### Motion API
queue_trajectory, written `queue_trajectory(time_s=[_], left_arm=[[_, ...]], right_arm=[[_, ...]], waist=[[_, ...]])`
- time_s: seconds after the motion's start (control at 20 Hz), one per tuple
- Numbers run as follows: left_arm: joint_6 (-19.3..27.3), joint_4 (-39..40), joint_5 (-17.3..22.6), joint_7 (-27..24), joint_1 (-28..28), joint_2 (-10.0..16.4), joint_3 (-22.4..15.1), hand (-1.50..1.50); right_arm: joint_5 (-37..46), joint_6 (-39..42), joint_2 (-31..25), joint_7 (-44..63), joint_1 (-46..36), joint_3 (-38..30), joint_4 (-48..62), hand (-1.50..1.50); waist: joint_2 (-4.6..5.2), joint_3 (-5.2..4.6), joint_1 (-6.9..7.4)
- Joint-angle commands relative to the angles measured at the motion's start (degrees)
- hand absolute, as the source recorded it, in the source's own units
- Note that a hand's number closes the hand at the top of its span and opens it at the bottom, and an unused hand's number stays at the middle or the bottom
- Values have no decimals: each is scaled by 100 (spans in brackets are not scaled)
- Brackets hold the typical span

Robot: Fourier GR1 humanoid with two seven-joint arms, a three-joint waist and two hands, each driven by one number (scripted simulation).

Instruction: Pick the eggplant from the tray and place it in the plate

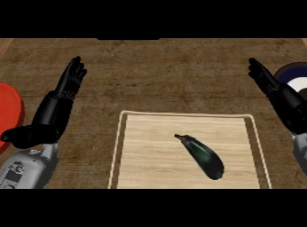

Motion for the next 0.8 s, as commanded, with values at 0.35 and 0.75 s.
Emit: queue_trajectory(time_s=[0.35,0.75], left_arm=[[-121,1019,120,341,739,142,198,0],[-565,1780,308,-237,690,217,805,0]], right_arm=[[2004,-736,698,1397,-1065,1927,-31,150],[2748,-2355,2387,1277,712,2859,-780,-150]], waist=[[-163,-183,210],[-144,-117,-116]])
